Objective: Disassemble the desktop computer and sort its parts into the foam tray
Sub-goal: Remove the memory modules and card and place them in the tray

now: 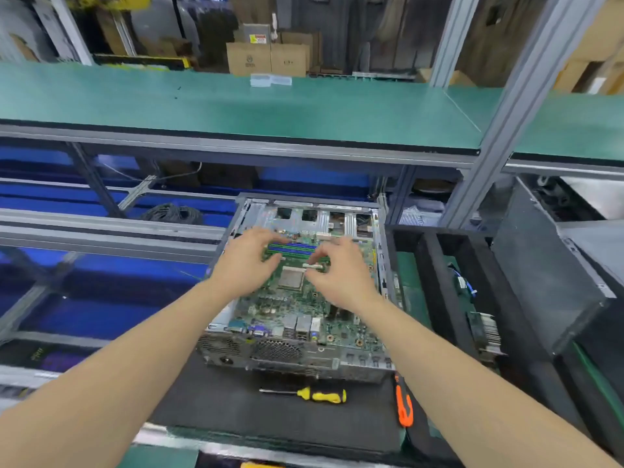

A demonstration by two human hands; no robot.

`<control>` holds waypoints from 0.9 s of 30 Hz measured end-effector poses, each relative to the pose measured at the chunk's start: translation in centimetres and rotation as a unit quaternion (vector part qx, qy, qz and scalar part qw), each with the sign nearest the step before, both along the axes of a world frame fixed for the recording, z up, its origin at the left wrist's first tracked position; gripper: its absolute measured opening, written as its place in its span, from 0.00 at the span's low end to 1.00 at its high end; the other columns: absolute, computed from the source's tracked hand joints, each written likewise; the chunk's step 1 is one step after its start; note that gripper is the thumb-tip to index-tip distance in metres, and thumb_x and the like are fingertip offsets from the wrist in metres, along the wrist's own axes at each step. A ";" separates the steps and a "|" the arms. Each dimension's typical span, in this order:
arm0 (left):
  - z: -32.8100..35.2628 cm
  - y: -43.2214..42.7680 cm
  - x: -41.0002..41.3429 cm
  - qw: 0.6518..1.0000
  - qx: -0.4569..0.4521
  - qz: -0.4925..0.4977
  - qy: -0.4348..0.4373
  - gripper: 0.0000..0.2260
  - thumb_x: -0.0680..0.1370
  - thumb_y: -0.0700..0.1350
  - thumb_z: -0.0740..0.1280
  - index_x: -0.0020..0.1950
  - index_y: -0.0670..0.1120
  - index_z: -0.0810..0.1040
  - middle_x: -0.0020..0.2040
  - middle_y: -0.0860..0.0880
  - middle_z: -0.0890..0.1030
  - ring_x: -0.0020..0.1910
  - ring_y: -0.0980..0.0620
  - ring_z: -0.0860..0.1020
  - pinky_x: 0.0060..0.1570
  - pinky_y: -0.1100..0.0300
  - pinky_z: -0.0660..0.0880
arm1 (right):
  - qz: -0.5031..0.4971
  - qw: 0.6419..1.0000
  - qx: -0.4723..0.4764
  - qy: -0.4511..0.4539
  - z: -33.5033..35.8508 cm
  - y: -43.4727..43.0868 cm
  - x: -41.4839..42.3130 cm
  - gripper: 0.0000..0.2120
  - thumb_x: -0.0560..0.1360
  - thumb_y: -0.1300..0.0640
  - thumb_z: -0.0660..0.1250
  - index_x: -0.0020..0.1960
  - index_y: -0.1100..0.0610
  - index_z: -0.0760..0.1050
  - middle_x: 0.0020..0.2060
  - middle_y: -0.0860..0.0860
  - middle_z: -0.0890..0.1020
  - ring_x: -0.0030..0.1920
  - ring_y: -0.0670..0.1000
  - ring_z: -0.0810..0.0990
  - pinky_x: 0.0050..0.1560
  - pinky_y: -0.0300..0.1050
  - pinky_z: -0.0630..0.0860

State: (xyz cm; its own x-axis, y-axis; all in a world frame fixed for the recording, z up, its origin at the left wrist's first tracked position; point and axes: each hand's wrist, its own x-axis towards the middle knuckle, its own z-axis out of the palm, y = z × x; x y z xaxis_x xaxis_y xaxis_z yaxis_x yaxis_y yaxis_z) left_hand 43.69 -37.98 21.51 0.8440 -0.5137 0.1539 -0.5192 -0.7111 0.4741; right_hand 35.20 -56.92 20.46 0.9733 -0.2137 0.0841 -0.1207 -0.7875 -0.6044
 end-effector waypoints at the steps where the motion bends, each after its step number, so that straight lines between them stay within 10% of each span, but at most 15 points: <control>1: -1.0 0.4 -0.1 1.000 0.024 -0.012 0.002 0.18 0.81 0.50 0.68 0.72 0.56 0.76 0.72 0.49 0.75 0.71 0.48 0.73 0.69 0.51 0.69 | -0.004 1.000 -0.030 0.007 -0.5 0.8 -0.1 0.10 0.73 0.45 0.73 0.52 0.47 0.80 0.67 0.50 0.71 0.71 0.52 0.67 0.70 0.52 0.65; 7: -5.0 0.4 -0.6 0.999 0.013 -0.016 0.033 0.24 0.82 0.62 0.59 0.79 0.64 0.64 0.84 0.53 0.50 0.81 0.48 0.57 0.76 0.40 0.56 | 0.016 0.996 -0.086 0.032 -1.2 2.0 -0.5 0.18 0.69 0.35 0.70 0.54 0.42 0.73 0.77 0.48 0.64 0.81 0.51 0.57 0.76 0.59 0.58; 27: -5.6 0.2 -0.1 0.999 0.039 -0.007 0.021 0.25 0.81 0.67 0.56 0.78 0.65 0.63 0.84 0.57 0.47 0.82 0.51 0.53 0.77 0.45 0.49 | 0.035 0.985 -0.163 0.044 -1.6 2.0 -1.1 0.16 0.71 0.40 0.64 0.53 0.48 0.75 0.73 0.48 0.73 0.83 0.55 0.54 0.76 0.61 0.58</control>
State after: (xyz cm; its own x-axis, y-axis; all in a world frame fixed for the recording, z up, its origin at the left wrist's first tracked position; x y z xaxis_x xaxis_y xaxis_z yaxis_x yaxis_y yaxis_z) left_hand 43.57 -37.74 15.90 0.8419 -0.5339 0.0783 -0.5101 -0.7400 0.4384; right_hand 34.15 -54.88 18.86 0.9912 -0.1222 0.0510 -0.1007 -0.9460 -0.3082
